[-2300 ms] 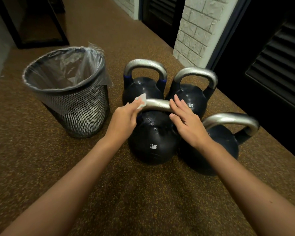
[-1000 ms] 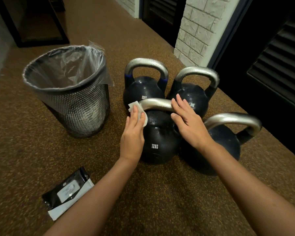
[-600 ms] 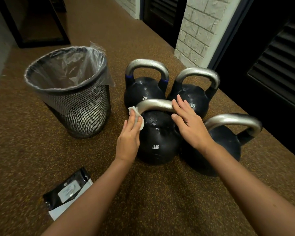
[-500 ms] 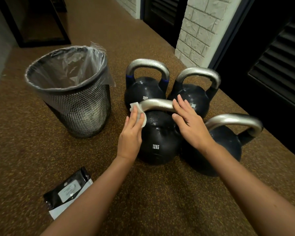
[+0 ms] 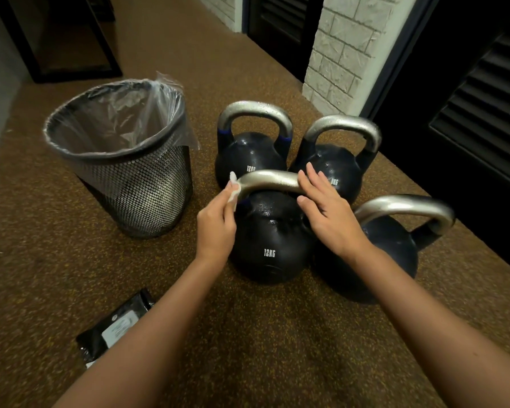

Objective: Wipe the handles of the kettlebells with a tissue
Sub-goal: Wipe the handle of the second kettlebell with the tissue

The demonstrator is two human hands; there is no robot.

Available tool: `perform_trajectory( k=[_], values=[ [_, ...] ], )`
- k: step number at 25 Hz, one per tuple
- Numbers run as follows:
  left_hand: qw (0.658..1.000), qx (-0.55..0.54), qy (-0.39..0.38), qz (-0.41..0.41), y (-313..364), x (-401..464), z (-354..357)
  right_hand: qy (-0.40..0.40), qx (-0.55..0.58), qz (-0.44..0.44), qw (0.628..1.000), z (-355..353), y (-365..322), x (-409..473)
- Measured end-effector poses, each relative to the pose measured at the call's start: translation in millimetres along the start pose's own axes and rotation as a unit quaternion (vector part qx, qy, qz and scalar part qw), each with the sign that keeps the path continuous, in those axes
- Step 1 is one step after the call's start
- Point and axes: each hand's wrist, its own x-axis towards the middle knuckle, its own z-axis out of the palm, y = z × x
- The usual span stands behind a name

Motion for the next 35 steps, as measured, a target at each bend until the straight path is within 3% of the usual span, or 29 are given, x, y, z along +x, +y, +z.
perform_trajectory(
  k=[3,7,9,17,22,25,27,29,32,35],
  values=[
    [0.999,0.015,-0.006,0.029,18,26,-3,-0.001,-0.003,-0.004,1.0,0,-1,0],
    [0.985,0.038,-0.095,0.14,46,40,10,-0.001,-0.006,-0.002,1.0,-1,-1,0],
    [0.98,0.061,-0.103,0.159,45,38,14,-0.003,-0.005,-0.002,1.0,-3,-1,-1],
    [0.997,0.057,-0.056,0.023,25,45,-4,-0.002,0.003,-0.004,1.0,-2,0,0],
    [0.989,0.101,-0.109,0.002,35,65,-2,-0.003,0.003,-0.003,1.0,0,2,1],
    [0.985,0.087,-0.129,0.069,44,59,3,0.0,0.005,-0.003,1.0,-1,2,0],
    [0.98,0.089,-0.104,0.141,37,40,6,0.0,0.004,-0.005,1.0,-1,2,0],
    [0.982,0.083,-0.067,0.158,23,19,9,-0.001,0.002,-0.006,1.0,-2,2,0],
    [0.997,0.042,-0.011,0.069,12,0,13,-0.002,0.001,-0.005,1.0,-1,2,1],
    [0.987,-0.028,0.07,-0.139,19,-7,12,-0.002,0.002,-0.004,1.0,-1,2,1]
  ],
)
